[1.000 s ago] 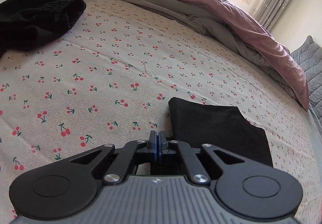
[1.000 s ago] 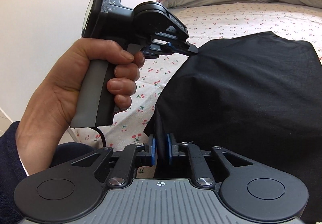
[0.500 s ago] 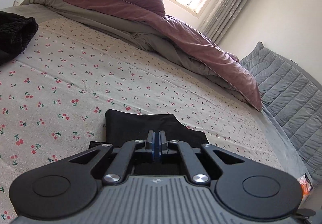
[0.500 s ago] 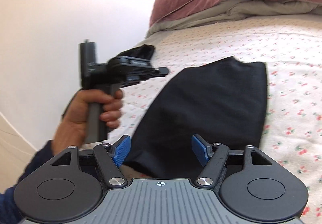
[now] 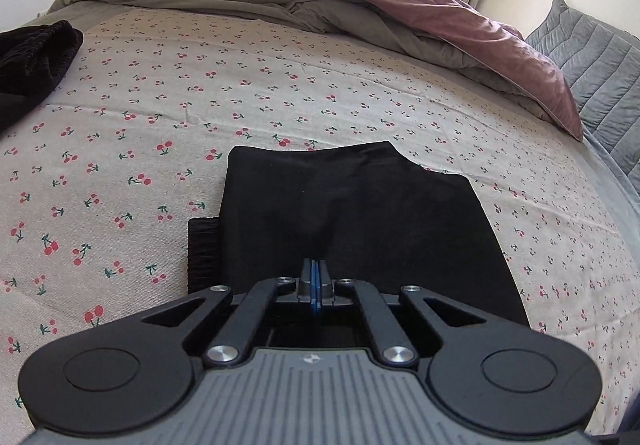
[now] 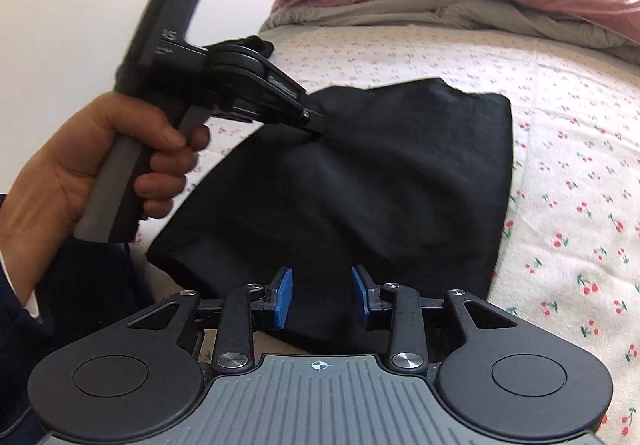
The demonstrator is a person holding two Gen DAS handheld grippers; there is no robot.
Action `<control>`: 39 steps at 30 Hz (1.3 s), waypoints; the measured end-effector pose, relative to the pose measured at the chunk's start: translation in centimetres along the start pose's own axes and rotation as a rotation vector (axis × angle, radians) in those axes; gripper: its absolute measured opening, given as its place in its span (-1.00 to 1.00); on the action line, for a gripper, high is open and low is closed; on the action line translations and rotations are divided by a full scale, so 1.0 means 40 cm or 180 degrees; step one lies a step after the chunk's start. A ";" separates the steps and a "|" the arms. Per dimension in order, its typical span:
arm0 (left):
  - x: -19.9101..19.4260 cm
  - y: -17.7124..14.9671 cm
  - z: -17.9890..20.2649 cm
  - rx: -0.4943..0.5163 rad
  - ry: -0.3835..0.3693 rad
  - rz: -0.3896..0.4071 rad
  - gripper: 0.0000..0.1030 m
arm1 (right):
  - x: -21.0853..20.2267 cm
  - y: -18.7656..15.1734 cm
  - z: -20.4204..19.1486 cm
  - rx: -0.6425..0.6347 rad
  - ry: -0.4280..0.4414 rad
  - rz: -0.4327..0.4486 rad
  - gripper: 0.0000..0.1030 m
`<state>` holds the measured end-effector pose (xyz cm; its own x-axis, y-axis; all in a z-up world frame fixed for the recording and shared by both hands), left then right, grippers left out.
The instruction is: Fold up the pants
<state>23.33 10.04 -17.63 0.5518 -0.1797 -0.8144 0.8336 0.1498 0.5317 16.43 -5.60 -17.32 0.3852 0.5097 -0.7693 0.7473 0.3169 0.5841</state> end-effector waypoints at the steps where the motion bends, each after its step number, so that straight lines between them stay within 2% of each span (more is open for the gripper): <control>1: 0.000 0.000 -0.003 -0.0025 -0.0005 0.0005 -1.00 | 0.014 0.002 -0.019 -0.0016 0.0033 -0.0036 -0.36; 4: -0.006 0.001 -0.017 -0.0136 -0.0018 0.0032 -1.00 | 0.082 -0.006 -0.062 -0.0028 0.0181 -0.0209 -0.36; 8: -0.042 0.009 -0.030 -0.0260 -0.0050 0.0213 -1.00 | 0.108 -0.001 -0.085 -0.0074 0.0186 -0.0207 -0.36; 12: -0.085 0.011 -0.007 -0.0111 -0.0282 0.0431 -1.00 | 0.116 0.012 -0.076 0.0024 0.0448 -0.0274 -0.36; 14: -0.077 0.007 0.004 -0.0054 -0.0284 0.0369 -1.00 | 0.113 0.012 -0.069 0.0007 0.0506 -0.0278 -0.36; 15: -0.061 0.004 0.004 -0.0055 -0.0209 0.0261 -1.00 | 0.104 0.009 -0.062 -0.0004 0.0528 -0.0272 -0.38; 16: -0.039 -0.004 -0.002 -0.0064 -0.0058 0.0093 -1.00 | 0.090 0.013 -0.049 0.0015 0.0502 -0.0217 -0.41; 18: -0.020 -0.012 -0.007 -0.0006 0.0148 -0.0002 -1.00 | 0.043 0.041 -0.006 0.0166 0.0456 0.0059 -0.40; 20: -0.019 -0.012 -0.002 0.0015 0.0187 -0.0001 -1.00 | -0.012 0.067 0.059 0.0353 0.0454 0.0285 -0.40; 22: -0.015 -0.015 -0.006 0.0024 0.0213 -0.0020 -1.00 | -0.039 0.089 0.137 0.0525 0.0245 0.0381 -0.40; 24: -0.016 -0.015 -0.007 0.0040 0.0215 -0.0029 -1.00 | -0.022 0.097 0.222 0.0685 -0.0051 0.0295 -0.36; 25: -0.015 -0.015 -0.007 0.0047 0.0197 -0.0038 -1.00 | 0.001 0.094 0.269 0.0832 -0.0080 0.0178 -0.36; 26: -0.015 -0.016 -0.008 0.0045 0.0189 -0.0045 -1.00 | 0.031 0.086 0.319 0.1035 -0.0015 0.0053 -0.50; 27: -0.015 -0.017 -0.010 0.0038 0.0181 -0.0049 -1.00 | 0.051 0.078 0.352 0.1215 0.0103 0.0003 -0.77; 29: -0.014 -0.015 -0.010 0.0030 0.0169 -0.0061 -1.00 | 0.057 0.074 0.392 0.1436 0.0204 0.0045 -1.00; 31: -0.013 -0.014 -0.010 0.0037 0.0171 -0.0070 -1.00 | 0.051 0.077 0.403 0.1428 0.0166 0.0084 -1.00; 33: -0.013 -0.014 -0.013 0.0011 0.0148 -0.0078 -1.00 | 0.052 0.096 0.401 0.1270 0.0014 0.0084 -1.00; 39: -0.013 -0.014 -0.013 -0.0041 0.0116 -0.0084 -1.00 | 0.095 0.184 0.436 0.1066 -0.0108 0.0036 -1.00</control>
Point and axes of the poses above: each gripper's, at about its wrist camera, not at the fingertips, and x roughly the way its jaws point, z to its right, y to its top, the point moved 6 cm from there along x, roughly the way its jaws point, and after that the axes turned 10 degrees about -z, right-handed, at the moved point
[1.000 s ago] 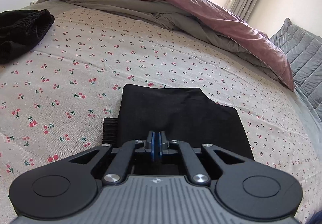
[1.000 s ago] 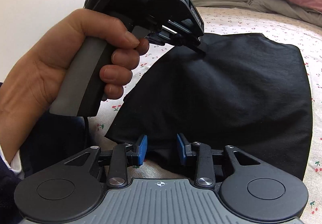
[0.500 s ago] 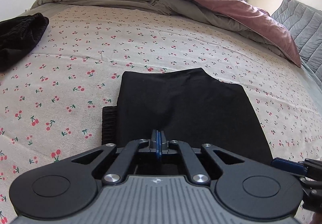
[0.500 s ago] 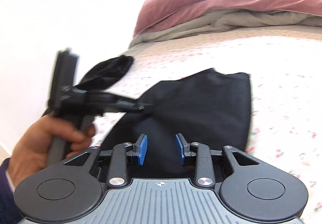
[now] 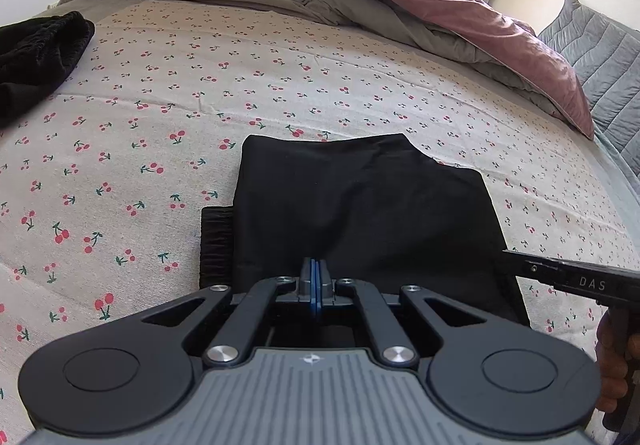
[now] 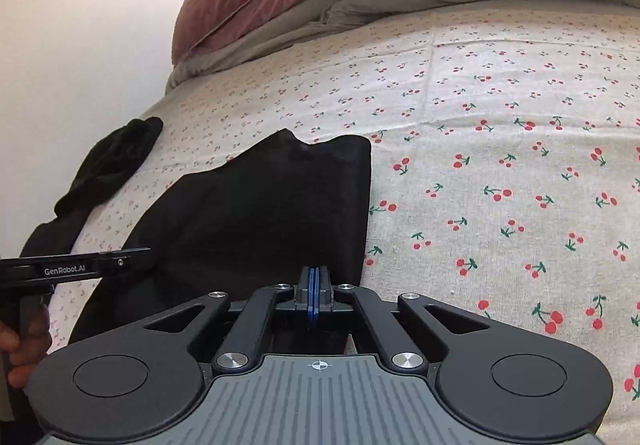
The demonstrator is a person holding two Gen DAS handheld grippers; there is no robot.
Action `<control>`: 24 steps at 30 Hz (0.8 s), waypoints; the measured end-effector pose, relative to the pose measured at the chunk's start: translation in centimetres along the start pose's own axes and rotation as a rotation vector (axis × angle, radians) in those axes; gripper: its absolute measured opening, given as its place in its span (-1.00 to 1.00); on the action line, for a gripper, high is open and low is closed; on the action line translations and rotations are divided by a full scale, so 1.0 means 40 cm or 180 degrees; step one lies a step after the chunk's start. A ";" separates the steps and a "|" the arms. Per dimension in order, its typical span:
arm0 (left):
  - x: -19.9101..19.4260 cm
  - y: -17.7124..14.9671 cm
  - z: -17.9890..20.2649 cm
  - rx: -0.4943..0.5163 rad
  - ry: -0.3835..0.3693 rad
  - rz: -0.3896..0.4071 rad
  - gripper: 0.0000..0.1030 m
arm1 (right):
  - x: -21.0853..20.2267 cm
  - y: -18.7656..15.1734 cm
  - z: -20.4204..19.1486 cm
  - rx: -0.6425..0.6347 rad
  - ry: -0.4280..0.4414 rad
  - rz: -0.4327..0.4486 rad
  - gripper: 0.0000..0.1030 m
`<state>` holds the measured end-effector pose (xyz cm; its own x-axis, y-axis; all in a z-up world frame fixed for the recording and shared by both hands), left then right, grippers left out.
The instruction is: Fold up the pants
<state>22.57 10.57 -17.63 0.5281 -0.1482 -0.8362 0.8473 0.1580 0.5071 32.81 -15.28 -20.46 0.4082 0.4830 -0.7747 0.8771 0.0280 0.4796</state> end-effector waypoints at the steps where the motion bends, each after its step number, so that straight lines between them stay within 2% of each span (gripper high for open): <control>1: 0.000 0.000 0.002 0.0004 0.0007 0.0001 -1.00 | 0.005 0.015 0.001 -0.0012 -0.0029 -0.0015 -1.00; 4: 0.002 0.000 0.006 0.0046 0.0011 -0.0004 -1.00 | 0.040 0.071 0.021 0.0013 -0.0184 -0.0039 -1.00; 9: 0.007 0.004 -0.001 0.0026 -0.0049 -0.0024 -1.00 | 0.102 0.144 0.073 0.0259 -0.0354 0.0075 -1.00; 11: 0.009 0.007 0.000 0.0052 -0.0058 -0.0028 -1.00 | 0.116 0.154 0.078 0.0237 -0.0499 0.0079 -1.00; 14: 0.011 0.011 -0.001 0.0058 -0.0110 -0.0038 -1.00 | 0.122 0.150 0.075 0.0215 -0.0544 0.0098 -1.00; 17: 0.005 0.014 -0.019 -0.0085 -0.0247 -0.0049 -1.00 | 0.110 0.143 0.066 0.0112 -0.0572 0.0122 -0.98; 18: -0.002 0.015 -0.029 -0.0156 -0.0290 -0.0036 -1.00 | 0.097 0.141 0.066 0.0163 -0.0512 0.0116 -0.79; 19: -0.011 0.017 -0.042 -0.0246 -0.0328 -0.0009 -1.00 | 0.081 0.137 0.069 0.0243 -0.0461 0.0112 -0.74; 20: -0.021 0.020 -0.058 -0.0354 -0.0380 0.0026 -1.00 | 0.058 0.127 0.069 0.0337 -0.0361 0.0097 -0.54; 21: -0.031 0.021 -0.074 -0.0471 -0.0450 0.0063 -1.00 | 0.041 0.116 0.068 0.0393 -0.0247 0.0073 -0.23; 23: -0.049 0.025 -0.105 -0.0672 -0.0544 0.0149 -0.36 | 0.005 0.081 0.063 0.0416 -0.0080 -0.0013 0.18; 24: -0.052 0.026 -0.116 -0.0724 -0.0468 0.0157 -0.14 | -0.013 0.065 0.062 0.0388 -0.0067 -0.0034 0.25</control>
Point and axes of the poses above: each gripper's, at about its wrist camera, not at the fingertips, and x roughly the way its jaws point, z to its right, y to its top, the point moved 6 cm from there along x, roughly the way its jaws point, and after that the axes turned 10 degrees about -z, right-handed, at the moved point
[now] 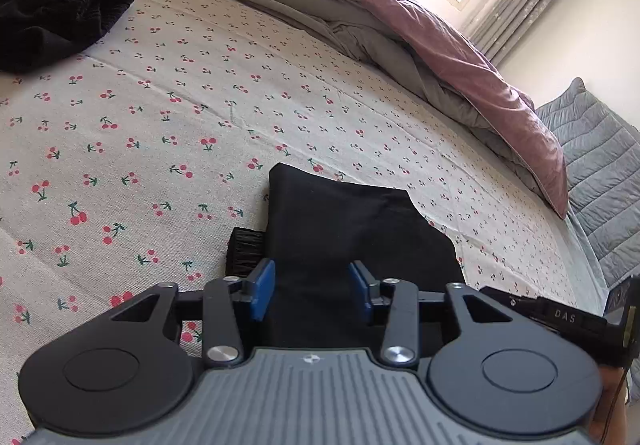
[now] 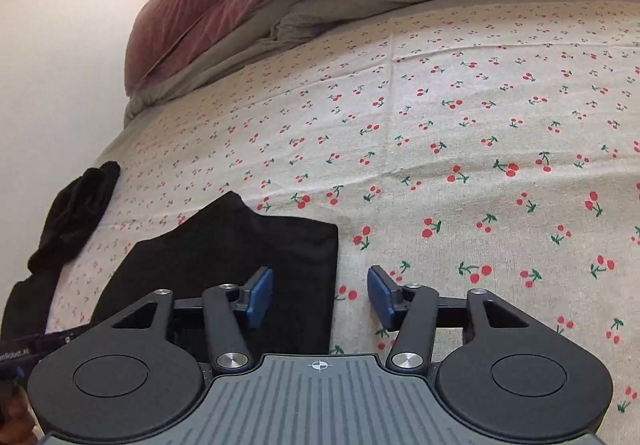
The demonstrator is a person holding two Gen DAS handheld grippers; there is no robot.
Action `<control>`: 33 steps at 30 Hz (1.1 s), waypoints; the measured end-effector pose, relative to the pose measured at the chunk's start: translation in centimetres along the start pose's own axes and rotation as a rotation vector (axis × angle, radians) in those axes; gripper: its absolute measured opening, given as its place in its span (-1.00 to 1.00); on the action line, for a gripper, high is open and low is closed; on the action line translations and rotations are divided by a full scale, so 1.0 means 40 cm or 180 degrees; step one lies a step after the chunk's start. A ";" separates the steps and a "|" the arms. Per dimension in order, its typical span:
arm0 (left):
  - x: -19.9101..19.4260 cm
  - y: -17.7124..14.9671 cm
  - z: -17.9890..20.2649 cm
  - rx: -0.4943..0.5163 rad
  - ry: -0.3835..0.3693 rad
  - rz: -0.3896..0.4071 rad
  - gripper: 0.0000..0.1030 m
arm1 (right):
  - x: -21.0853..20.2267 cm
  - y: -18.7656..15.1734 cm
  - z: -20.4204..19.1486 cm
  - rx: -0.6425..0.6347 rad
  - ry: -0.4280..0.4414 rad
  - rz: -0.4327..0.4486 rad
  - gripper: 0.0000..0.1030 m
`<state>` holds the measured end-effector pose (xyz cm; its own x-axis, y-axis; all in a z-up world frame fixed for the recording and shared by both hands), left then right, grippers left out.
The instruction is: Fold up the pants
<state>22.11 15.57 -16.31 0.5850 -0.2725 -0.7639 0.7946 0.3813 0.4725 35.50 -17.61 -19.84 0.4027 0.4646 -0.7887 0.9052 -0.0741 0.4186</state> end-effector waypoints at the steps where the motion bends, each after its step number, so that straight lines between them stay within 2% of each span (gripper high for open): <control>1: 0.000 0.002 -0.008 -0.0013 0.0167 -0.0005 0.15 | -0.013 -0.013 0.003 -0.0025 -0.0005 -0.0018 0.25; 3: 0.011 -0.003 -0.015 -0.0008 0.0361 -0.0082 0.17 | -0.031 -0.038 0.014 -0.0035 0.0041 -0.0053 0.25; 6: 0.039 -0.017 -0.006 0.0002 0.0197 -0.0326 0.18 | -0.025 -0.071 0.025 -0.0040 0.0240 -0.0186 0.25; 8: 0.049 -0.031 0.008 0.0137 0.0169 -0.0397 0.44 | -0.027 -0.086 0.023 -0.0075 0.0380 -0.0178 0.29; 11: 0.072 -0.043 0.017 0.0248 0.0301 -0.0457 0.48 | -0.019 -0.093 0.018 -0.0012 0.0551 -0.0180 0.29; 13: 0.078 -0.045 0.022 0.0277 0.0300 -0.0454 0.58 | -0.013 -0.096 0.018 0.0029 0.0642 -0.0136 0.29; 16: 0.085 -0.046 0.028 0.0334 0.0328 -0.0421 0.59 | -0.004 -0.101 0.018 0.0054 0.0658 -0.0032 0.12; 18: 0.085 -0.041 0.022 0.0282 0.0312 -0.0362 0.51 | 0.004 -0.106 0.014 0.0058 0.0665 0.0015 -0.16; 20: 0.084 -0.038 0.018 0.0248 0.0294 -0.0314 0.46 | 0.016 -0.110 0.012 0.0140 0.0732 0.0015 -0.34; 25: 0.078 -0.029 0.007 0.0066 0.0172 -0.0170 0.45 | 0.024 -0.119 0.004 0.0160 0.0763 0.0133 -0.38; 26: 0.076 -0.025 0.009 0.0059 0.0218 -0.0110 0.19 | 0.024 -0.120 0.001 0.0131 0.0713 0.0153 -0.47; 28: 0.069 -0.023 0.009 0.0064 0.0307 -0.0040 -0.12 | 0.022 -0.120 -0.014 0.0018 0.0581 0.0180 -0.59; 29: 0.062 -0.022 0.010 0.0070 0.0298 -0.0007 -0.34 | 0.018 -0.118 -0.023 -0.0042 0.0508 0.0195 -0.68; 30: 0.051 -0.022 0.012 0.0061 0.0262 0.0041 -0.46 | 0.012 -0.117 -0.033 -0.0100 0.0447 0.0222 -0.75; 32: 0.032 -0.019 0.023 0.0046 0.0137 0.0119 -0.87 | -0.010 -0.111 -0.056 -0.0243 0.0332 0.0332 -0.82; 33: 0.027 -0.016 0.030 0.0023 0.0051 0.0147 -0.93 | -0.025 -0.107 -0.066 -0.0315 0.0286 0.0394 -0.85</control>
Point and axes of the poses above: each gripper's, at about its wrist camera, not at the fingertips, and x roughly the way its jaws point, z to its right, y to its top, the point moved 6 cm from there along x, roughly the way its jaws point, and after that the axes turned 10 degrees about -z, right-handed, at the moved point
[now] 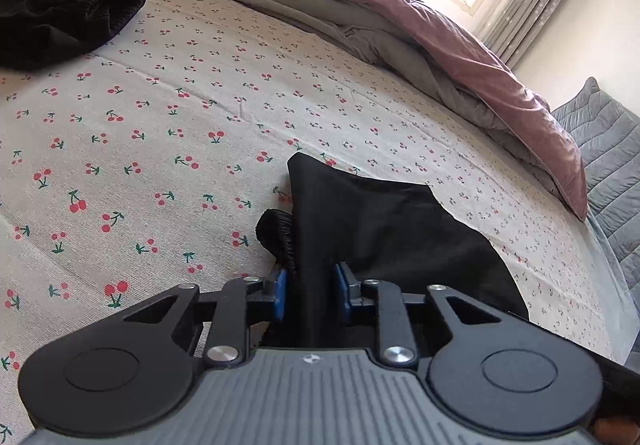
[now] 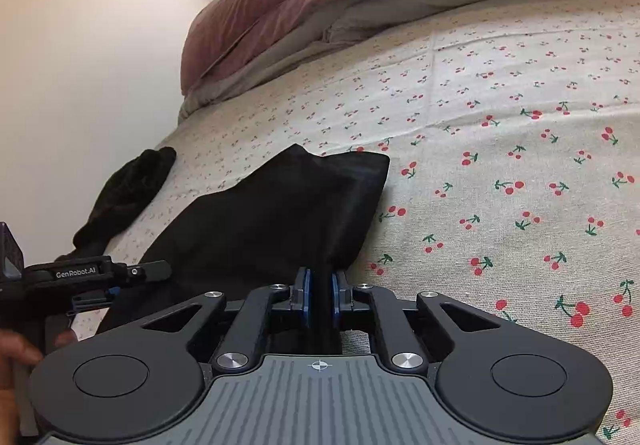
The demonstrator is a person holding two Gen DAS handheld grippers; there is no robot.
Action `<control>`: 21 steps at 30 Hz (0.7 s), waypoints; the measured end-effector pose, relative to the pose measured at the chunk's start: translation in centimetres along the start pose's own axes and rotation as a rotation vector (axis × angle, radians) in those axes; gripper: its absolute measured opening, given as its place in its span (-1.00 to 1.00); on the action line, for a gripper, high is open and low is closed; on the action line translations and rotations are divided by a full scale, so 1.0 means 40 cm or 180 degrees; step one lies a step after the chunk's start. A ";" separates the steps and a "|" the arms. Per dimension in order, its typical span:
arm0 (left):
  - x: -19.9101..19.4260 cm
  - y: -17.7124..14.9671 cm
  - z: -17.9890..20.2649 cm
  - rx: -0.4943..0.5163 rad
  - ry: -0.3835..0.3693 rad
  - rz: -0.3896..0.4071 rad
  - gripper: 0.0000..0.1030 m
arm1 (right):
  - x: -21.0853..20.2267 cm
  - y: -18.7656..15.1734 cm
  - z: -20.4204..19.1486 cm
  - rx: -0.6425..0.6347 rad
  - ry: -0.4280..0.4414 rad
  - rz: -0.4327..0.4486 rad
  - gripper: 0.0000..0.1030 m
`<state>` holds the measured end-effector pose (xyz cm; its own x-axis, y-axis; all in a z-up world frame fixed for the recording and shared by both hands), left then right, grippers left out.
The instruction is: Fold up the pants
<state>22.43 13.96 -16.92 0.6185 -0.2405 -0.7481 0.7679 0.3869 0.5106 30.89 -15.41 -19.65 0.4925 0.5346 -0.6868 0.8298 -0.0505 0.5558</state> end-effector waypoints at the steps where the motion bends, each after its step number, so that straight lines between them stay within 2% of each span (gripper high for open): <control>1: -0.002 0.003 0.008 -0.0026 -0.0059 0.0015 -0.98 | -0.014 0.009 -0.009 -0.0069 -0.0033 0.0054 -0.86; 4: 0.013 0.013 0.064 -0.0021 -0.0199 0.0058 -1.00 | -0.064 0.047 -0.019 -0.0249 -0.0161 0.0215 -0.87; 7: 0.045 0.040 0.159 0.0199 -0.0272 0.0064 -1.00 | -0.118 0.104 0.005 -0.0395 -0.0348 0.0311 -0.87; 12: 0.153 0.121 0.322 0.0497 -0.0406 0.0015 -1.00 | -0.186 0.222 0.137 -0.0323 -0.0645 0.0337 -0.87; 17: 0.316 0.146 0.416 0.0830 -0.0085 -0.0112 -0.99 | -0.132 0.272 0.302 -0.0085 -0.0803 0.0198 -0.87; 19: 0.347 0.144 0.422 0.0980 0.0063 -0.0077 -0.88 | -0.088 0.262 0.373 0.0233 -0.0752 0.0038 -0.85; 20: 0.354 0.144 0.420 0.1014 0.0079 -0.0074 -0.82 | -0.063 0.254 0.410 0.0495 -0.0671 -0.0080 -0.77; 21: 0.356 0.144 0.414 0.1004 0.0036 -0.0081 -0.81 | -0.046 0.247 0.432 0.0665 -0.0615 -0.0171 -0.59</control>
<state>38.42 -1.97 -17.61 0.5979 -0.2358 -0.7661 0.7980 0.0852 0.5966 42.72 -31.47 -21.01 0.4706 0.3715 -0.8003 0.8823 -0.2099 0.4214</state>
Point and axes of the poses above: each gripper's, at about its wrist camera, not at the fingertips, and x roughly the way its jaws point, z to its right, y to its top, the point moved 6 cm from there along x, roughly the way its jaws point, and after that the axes turned 10 degrees about -z, right-handed, at the moved point
